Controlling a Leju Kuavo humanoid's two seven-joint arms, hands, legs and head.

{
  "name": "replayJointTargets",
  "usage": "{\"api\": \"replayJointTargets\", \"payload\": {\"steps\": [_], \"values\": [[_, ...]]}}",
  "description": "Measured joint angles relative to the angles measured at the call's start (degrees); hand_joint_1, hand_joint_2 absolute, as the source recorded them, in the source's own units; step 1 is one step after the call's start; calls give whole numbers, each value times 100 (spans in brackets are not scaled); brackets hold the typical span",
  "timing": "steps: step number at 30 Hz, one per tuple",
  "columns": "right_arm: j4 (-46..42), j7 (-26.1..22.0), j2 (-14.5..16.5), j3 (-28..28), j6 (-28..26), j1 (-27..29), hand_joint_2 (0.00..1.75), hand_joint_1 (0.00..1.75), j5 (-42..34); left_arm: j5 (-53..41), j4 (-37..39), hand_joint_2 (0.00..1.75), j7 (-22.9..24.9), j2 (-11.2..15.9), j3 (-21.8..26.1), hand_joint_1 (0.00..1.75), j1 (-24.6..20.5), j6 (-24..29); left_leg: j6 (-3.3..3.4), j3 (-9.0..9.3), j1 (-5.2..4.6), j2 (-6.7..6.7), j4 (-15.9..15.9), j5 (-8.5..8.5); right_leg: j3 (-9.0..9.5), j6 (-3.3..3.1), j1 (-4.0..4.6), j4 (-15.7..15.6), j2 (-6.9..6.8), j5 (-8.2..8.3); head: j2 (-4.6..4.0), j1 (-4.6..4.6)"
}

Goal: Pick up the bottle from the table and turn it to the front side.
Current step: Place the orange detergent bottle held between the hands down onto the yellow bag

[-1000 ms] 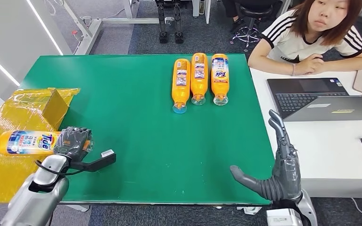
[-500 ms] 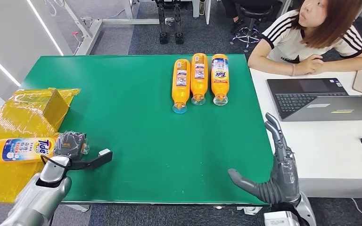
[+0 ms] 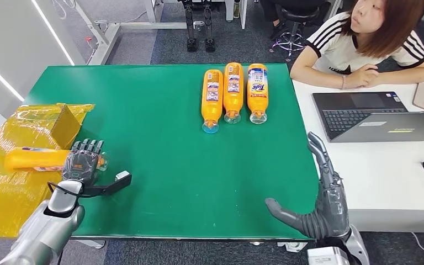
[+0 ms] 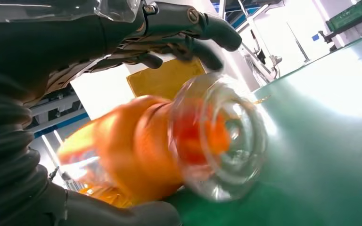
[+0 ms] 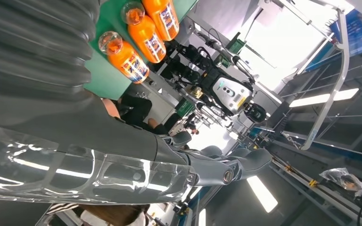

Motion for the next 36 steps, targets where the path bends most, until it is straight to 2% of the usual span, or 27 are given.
{"api": "replayJointTargets", "payload": {"steps": [9,15,19,23,28,36], "values": [[-77,1,102,-1,60,161,175,0,33,475,-42,175,-559,-45,188,0,37,9,0,-1,0,-2,0,0,1,1,0,0,-4,-1,0,0],[-79,56,195,-50,227,140,175,0,-51,1231,-605,175,-1105,-135,376,0,277,-274,1,-2,0,-2,1,1,1,1,0,0,-5,0,0,-1],[-85,63,243,-118,240,134,175,0,-66,2292,-1434,175,-1570,-202,446,0,525,-346,1,-7,0,-4,4,1,-4,2,0,-2,-5,0,0,-1],[-107,103,284,-148,220,121,175,0,-44,3420,-2603,175,-1745,-233,451,0,585,-695,2,-11,1,-7,5,0,-6,2,1,-2,-8,-1,0,-1],[-110,49,299,-172,113,180,175,0,-62,4727,-3588,175,-1724,-116,486,0,143,-1353,1,-13,5,-7,5,1,-7,1,2,0,-8,0,0,1],[-108,-113,351,-175,123,311,175,0,-129,6106,-4295,175,-1547,564,1034,0,-1163,-1867,-4,-11,10,-1,3,5,-11,-6,6,5,-1,3,0,-1]]}}
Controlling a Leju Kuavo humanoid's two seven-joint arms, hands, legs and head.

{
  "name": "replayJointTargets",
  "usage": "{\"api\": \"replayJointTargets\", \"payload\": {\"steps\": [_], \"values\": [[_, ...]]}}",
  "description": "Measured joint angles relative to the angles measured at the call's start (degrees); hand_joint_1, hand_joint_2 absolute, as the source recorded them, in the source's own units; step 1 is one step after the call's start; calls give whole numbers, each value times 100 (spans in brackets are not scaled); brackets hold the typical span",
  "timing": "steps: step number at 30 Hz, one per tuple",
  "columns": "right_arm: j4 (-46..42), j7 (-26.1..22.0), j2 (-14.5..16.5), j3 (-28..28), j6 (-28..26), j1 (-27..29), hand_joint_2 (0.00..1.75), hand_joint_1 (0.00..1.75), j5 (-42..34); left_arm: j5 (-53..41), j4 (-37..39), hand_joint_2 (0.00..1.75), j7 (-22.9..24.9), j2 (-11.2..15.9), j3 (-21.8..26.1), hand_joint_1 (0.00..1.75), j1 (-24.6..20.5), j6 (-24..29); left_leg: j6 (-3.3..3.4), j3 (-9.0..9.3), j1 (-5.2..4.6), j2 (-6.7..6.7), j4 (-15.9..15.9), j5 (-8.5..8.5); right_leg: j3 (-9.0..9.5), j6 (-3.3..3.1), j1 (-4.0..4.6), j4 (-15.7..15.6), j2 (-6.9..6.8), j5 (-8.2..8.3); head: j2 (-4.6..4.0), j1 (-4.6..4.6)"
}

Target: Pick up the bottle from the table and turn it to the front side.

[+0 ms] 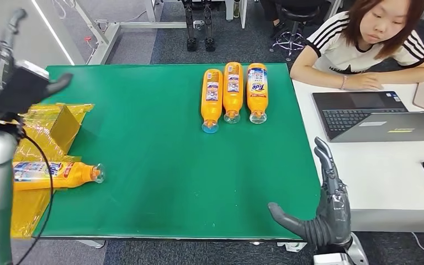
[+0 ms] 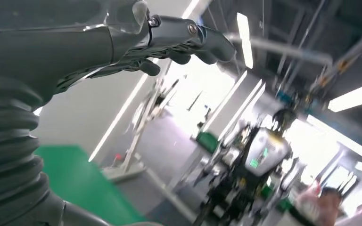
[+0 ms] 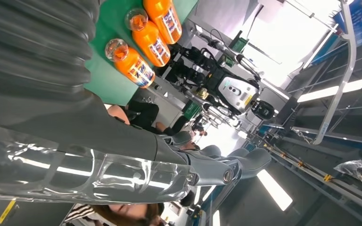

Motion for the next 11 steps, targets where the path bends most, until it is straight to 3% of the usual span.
{"api": "replayJointTargets", "payload": {"steps": [7,11], "values": [[55,-20,16,14,48,-141,175,0,-116,1174,-170,175,279,152,365,0,-988,-556,1,-2,-5,-3,0,0,3,1,-1,-2,-4,0,0,1],[90,-26,18,39,42,-199,175,0,-146,1287,-188,175,352,142,366,0,-1216,-617,1,0,-8,-2,2,0,4,3,-3,-4,-3,1,0,1]]}}
